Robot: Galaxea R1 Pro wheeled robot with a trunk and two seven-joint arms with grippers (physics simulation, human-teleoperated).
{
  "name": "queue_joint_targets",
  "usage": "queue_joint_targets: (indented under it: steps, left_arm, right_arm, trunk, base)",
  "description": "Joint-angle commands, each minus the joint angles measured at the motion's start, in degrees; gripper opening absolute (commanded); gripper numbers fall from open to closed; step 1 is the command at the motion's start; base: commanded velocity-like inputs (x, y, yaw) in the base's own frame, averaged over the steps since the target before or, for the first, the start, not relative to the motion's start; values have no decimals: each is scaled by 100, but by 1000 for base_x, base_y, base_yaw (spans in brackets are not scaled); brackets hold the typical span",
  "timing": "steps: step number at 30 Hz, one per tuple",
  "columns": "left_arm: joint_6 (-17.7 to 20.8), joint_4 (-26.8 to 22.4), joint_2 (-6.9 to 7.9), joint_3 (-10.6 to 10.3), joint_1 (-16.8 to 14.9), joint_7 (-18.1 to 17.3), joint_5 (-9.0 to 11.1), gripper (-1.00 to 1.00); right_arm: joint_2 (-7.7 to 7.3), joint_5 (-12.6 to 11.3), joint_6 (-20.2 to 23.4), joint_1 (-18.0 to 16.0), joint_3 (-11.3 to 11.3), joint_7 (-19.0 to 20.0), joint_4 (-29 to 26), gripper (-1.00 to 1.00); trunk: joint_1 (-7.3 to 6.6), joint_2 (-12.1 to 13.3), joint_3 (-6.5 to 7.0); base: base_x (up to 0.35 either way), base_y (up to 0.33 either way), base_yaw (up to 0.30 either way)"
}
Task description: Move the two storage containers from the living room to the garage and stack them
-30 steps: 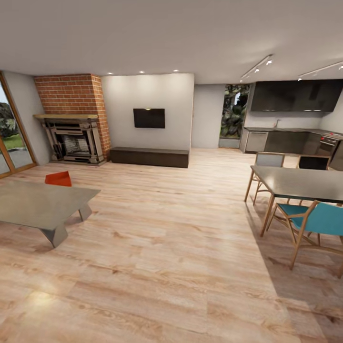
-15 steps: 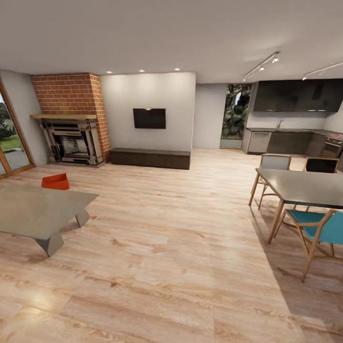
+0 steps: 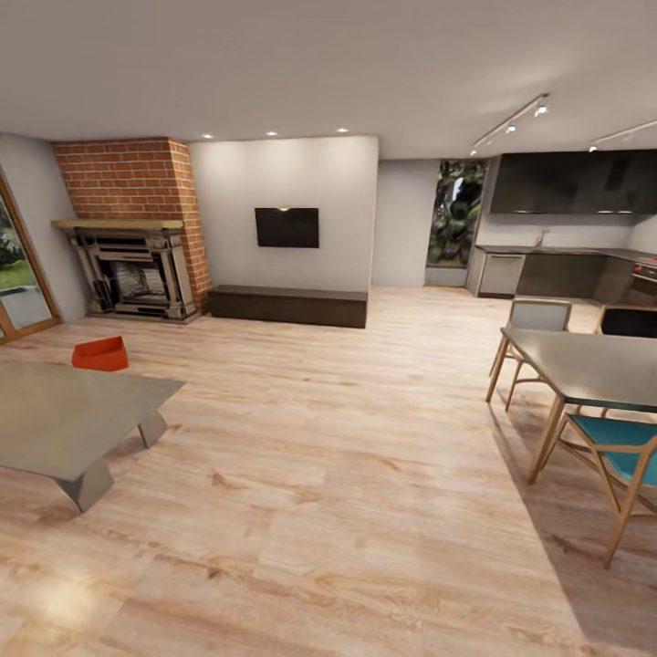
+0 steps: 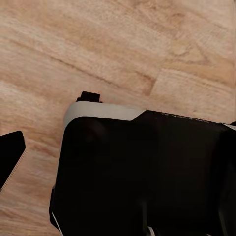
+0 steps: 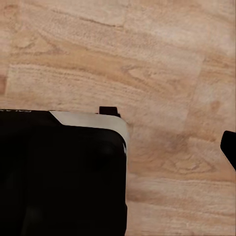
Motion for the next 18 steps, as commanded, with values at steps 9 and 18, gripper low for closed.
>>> queue_joint_targets:
  steps: [9,18]
  left_arm:
    - [-21,5,-7,-13,-5,7,37,100]
    - [-13,5,-9,-13,-5,7,37,100]
  right_arm:
    - [3,-42,-26,-7,46,-6,17,100]
    - [6,-45,-26,-7,59,-2,15,100]
  trunk:
    - [6,-10,-11]
    - [6,-10,-11]
  base:
    - [323,71,0]
    - [323,71,0]
